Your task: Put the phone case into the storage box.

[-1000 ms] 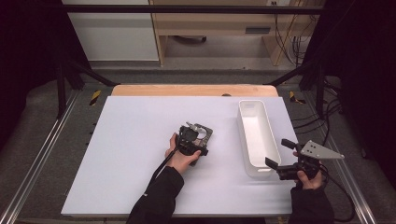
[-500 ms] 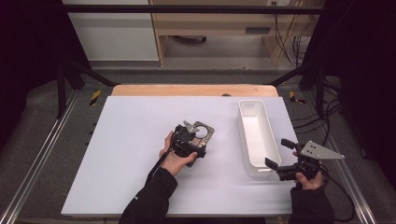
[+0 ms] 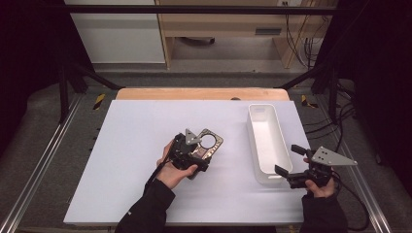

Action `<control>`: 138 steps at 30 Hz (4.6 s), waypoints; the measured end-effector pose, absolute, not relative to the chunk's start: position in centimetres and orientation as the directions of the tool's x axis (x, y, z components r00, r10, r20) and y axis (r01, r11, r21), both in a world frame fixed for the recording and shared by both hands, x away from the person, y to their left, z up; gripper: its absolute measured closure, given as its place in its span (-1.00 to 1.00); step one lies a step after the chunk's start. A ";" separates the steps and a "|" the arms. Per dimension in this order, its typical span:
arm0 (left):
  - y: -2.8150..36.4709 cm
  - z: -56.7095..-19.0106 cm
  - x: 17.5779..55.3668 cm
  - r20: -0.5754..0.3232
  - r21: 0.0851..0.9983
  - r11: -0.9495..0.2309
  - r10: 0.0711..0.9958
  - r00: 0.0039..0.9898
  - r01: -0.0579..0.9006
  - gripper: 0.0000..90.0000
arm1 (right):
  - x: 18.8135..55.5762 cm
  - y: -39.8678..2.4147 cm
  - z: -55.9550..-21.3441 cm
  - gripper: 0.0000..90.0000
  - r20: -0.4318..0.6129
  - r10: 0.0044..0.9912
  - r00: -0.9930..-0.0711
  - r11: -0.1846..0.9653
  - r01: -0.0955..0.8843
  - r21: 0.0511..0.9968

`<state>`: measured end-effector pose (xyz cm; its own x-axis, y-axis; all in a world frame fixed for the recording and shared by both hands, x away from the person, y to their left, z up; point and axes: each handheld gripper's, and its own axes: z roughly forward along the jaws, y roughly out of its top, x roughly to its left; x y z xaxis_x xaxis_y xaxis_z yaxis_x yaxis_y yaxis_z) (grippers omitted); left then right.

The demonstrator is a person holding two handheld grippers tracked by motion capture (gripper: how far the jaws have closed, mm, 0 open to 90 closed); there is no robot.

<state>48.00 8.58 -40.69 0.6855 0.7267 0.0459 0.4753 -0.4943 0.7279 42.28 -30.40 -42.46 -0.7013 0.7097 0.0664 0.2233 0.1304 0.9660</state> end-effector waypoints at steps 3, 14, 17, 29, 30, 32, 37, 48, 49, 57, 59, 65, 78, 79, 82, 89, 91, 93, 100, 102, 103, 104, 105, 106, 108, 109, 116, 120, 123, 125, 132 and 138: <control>9.2 -40.6 47.5 0.041 0.734 -0.498 0.711 0.702 0.462 -0.74 | 42.3 -30.3 -42.4 -0.99 0.065 0.708 -0.704 0.133 0.222 0.966; 11.3 -40.8 46.2 0.038 0.738 -0.521 0.666 0.745 0.429 -0.74 | 42.3 -30.0 -42.5 -0.99 0.065 0.690 -0.721 0.149 0.229 0.962; 11.6 -40.7 45.9 0.037 0.745 -0.520 0.658 0.752 0.418 -0.74 | 42.3 -29.9 -42.5 -0.99 0.064 0.687 -0.724 0.154 0.231 0.961; 13.1 -40.8 45.0 0.015 0.755 -0.515 0.632 0.775 0.406 -0.74 | 42.3 -29.5 -42.4 -0.99 0.067 0.673 -0.737 0.161 0.234 0.959; 13.2 -40.8 44.9 0.016 0.754 -0.518 0.630 0.777 0.404 -0.74 | 42.3 -29.4 -42.4 -0.99 0.068 0.671 -0.739 0.162 0.235 0.959; 13.5 -40.9 44.7 0.014 0.754 -0.520 0.623 0.782 0.401 -0.74 | 42.3 -29.3 -42.4 -0.99 0.067 0.664 -0.745 0.164 0.232 0.959; 14.1 -41.1 44.5 0.009 0.753 -0.527 0.607 0.794 0.394 -0.74 | 42.3 -28.8 -42.3 -0.99 0.067 0.642 -0.764 0.176 0.231 0.957; 14.3 -40.9 44.0 0.010 0.752 -0.545 0.573 0.820 0.371 -0.74 | 42.1 -27.9 -42.0 -0.99 0.063 0.612 -0.789 0.187 0.221 0.957; 14.3 -41.0 44.0 0.010 0.751 -0.546 0.571 0.821 0.371 -0.74 | 42.1 -27.8 -42.0 -0.99 0.064 0.609 -0.790 0.186 0.221 0.957; 13.9 -41.3 44.1 0.007 0.741 -0.568 0.539 0.842 0.358 -0.74 | 42.0 -26.8 -42.0 -0.99 0.059 0.580 -0.813 0.205 0.216 0.955; 13.8 -41.3 44.0 0.005 0.741 -0.569 0.535 0.845 0.356 -0.74 | 42.0 -26.5 -42.0 -0.99 0.062 0.574 -0.817 0.206 0.217 0.954; 13.8 -41.1 43.9 0.000 0.745 -0.569 0.523 0.852 0.349 -0.74 | 42.0 -25.8 -42.1 -0.99 0.062 0.557 -0.828 0.213 0.215 0.953; 13.4 -40.6 43.5 -0.001 0.749 -0.578 0.490 0.872 0.325 -0.74 | 41.9 -24.1 -42.2 -0.99 0.048 0.511 -0.858 0.242 0.198 0.950; 13.3 -40.6 43.5 0.000 0.749 -0.578 0.488 0.873 0.324 -0.74 | 41.9 -23.9 -42.2 -0.99 0.049 0.504 -0.862 0.246 0.198 0.949; 13.3 -40.5 43.4 -0.007 0.750 -0.577 0.481 0.877 0.322 -0.74 | 41.9 -23.5 -42.2 -0.99 0.048 0.494 -0.868 0.257 0.199 0.946; 13.0 -40.3 43.2 -0.015 0.752 -0.579 0.461 0.887 0.313 -0.74 | 41.9 -22.5 -42.2 -0.99 0.036 0.468 -0.883 0.285 0.189 0.940; 13.0 -40.3 43.2 -0.013 0.750 -0.585 0.453 0.891 0.309 -0.74 | 42.0 -22.1 -42.2 -0.99 0.034 0.457 -0.889 0.292 0.186 0.938; 12.8 -40.3 43.2 -0.015 0.750 -0.587 0.446 0.895 0.305 -0.74 | 42.0 -21.9 -42.2 -0.99 0.033 0.451 -0.892 0.298 0.185 0.936; 12.4 -40.2 42.9 -0.011 0.747 -0.602 0.414 0.910 0.283 -0.74 | 42.1 -21.0 -42.2 -0.98 0.025 0.425 -0.905 0.320 0.176 0.931; 12.4 -40.1 42.8 -0.012 0.747 -0.604 0.404 0.915 0.277 -0.74 | 42.1 -20.8 -42.2 -0.98 0.023 0.418 -0.908 0.326 0.173 0.929; 12.3 -40.0 42.8 -0.013 0.748 -0.605 0.399 0.917 0.274 -0.74 | 42.1 -20.7 -42.2 -0.98 0.022 0.415 -0.910 0.328 0.172 0.929; 12.3 -39.9 42.7 -0.015 0.750 -0.603 0.394 0.919 0.271 -0.74 | 42.1 -20.6 -42.2 -0.98 0.021 0.411 -0.912 0.330 0.170 0.929; 12.3 -39.9 42.7 -0.017 0.751 -0.603 0.391 0.920 0.269 -0.74 | 42.1 -20.5 -42.2 -0.98 0.021 0.407 -0.913 0.331 0.169 0.929; 12.3 -39.8 42.7 -0.014 0.750 -0.606 0.386 0.922 0.264 -0.74 | 42.1 -20.4 -42.2 -0.98 0.021 0.403 -0.915 0.330 0.167 0.929; 12.2 -39.7 42.7 -0.017 0.752 -0.605 0.379 0.925 0.262 -0.74 | 42.0 -20.3 -42.1 -0.98 0.021 0.397 -0.917 0.331 0.165 0.929; 12.1 -39.7 42.7 -0.020 0.754 -0.603 0.375 0.927 0.260 -0.74 | 42.0 -20.3 -42.1 -0.98 0.019 0.395 -0.918 0.333 0.162 0.929; 11.5 -39.5 42.8 -0.015 0.741 -0.628 0.338 0.941 0.237 -0.74 | 42.0 -19.7 -42.1 -0.97 0.021 0.375 -0.927 0.343 0.159 0.926; 11.3 -39.4 42.9 -0.016 0.736 -0.635 0.329 0.944 0.234 -0.74 | 42.1 -19.3 -42.0 -0.97 0.019 0.360 -0.933 0.352 0.155 0.923; 11.1 -39.4 42.9 -0.016 0.729 -0.646 0.315 0.949 0.226 -0.74 | 42.2 -19.1 -41.9 -0.97 0.026 0.349 -0.937 0.344 0.153 0.926; 11.0 -39.4 42.9 -0.012 0.726 -0.651 0.307 0.952 0.220 -0.74 | 42.2 -19.0 -41.9 -0.96 0.030 0.346 -0.938 0.342 0.155 0.927; 10.6 -39.5 42.9 -0.024 0.725 -0.658 0.270 0.963 0.202 -0.74 | 42.2 -18.6 -41.8 -0.96 0.026 0.324 -0.946 0.358 0.148 0.922; 10.4 -39.3 42.8 -0.023 0.727 -0.662 0.242 0.970 0.182 -0.74 | 42.2 -18.1 -41.7 -0.96 0.022 0.301 -0.953 0.376 0.139 0.916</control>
